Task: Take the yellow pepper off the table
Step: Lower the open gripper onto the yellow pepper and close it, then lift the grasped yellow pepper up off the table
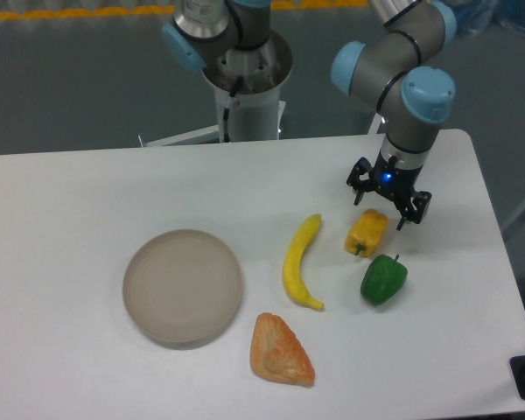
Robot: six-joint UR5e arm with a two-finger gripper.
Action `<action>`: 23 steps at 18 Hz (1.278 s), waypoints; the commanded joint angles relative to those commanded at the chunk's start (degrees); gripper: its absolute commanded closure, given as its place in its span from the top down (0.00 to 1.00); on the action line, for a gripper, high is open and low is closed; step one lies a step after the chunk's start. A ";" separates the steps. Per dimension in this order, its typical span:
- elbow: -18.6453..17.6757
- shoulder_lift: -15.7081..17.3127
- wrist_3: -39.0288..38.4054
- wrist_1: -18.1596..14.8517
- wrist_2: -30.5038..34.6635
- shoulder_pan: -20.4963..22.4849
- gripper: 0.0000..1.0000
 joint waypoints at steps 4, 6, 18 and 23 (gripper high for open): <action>-0.44 -0.26 0.27 0.27 0.00 0.00 1.00; -0.53 -0.87 0.26 1.05 0.00 -0.09 1.00; -0.71 -1.93 0.09 2.99 0.18 -0.62 0.44; -0.36 -1.93 0.53 2.99 0.26 -0.53 0.37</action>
